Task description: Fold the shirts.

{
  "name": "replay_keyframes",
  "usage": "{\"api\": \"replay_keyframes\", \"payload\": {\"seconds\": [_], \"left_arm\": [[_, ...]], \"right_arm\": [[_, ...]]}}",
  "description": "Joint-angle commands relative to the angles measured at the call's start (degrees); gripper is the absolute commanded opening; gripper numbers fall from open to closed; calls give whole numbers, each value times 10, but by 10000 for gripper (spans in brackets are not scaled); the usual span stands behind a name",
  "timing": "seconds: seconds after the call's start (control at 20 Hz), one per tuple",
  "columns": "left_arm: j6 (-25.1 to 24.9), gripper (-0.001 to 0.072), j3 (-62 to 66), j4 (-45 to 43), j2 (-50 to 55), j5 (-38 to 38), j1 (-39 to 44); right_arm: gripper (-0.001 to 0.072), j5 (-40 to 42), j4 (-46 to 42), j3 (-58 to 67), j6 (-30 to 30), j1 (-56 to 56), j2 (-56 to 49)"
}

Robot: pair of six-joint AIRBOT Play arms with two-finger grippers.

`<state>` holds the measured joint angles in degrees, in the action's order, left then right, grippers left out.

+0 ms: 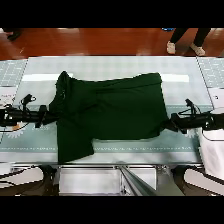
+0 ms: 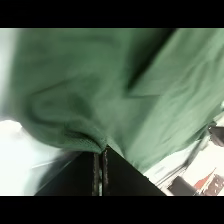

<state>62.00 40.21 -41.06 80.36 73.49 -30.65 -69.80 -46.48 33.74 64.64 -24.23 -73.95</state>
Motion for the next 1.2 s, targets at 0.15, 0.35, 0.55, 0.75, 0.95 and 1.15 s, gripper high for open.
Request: {"api": "replay_keyframes", "payload": {"seconds": [0.15, 0.35, 0.55, 0.75, 0.95, 1.15], "left_arm": [[0, 19, 129, 159, -93, 20, 2], [8, 18, 275, 307, -172, 17, 5], [38, 18, 449, 282, -243, -8, -2], [74, 18, 561, 174, -332, -45, -31], [93, 18, 596, 64, -426, -60, -15], [186, 18, 613, -238, -511, -68, 159]], "right_arm": [[19, -67, 7, 253, 38, 21, 92], [20, -44, 21, 496, 71, 21, 159], [19, 13, -8, 662, 90, 21, 221], [20, 34, -48, 709, 104, 21, 292], [20, 8, -129, 709, 131, 21, 363], [20, -56, -212, 709, 168, 21, 418]]}}
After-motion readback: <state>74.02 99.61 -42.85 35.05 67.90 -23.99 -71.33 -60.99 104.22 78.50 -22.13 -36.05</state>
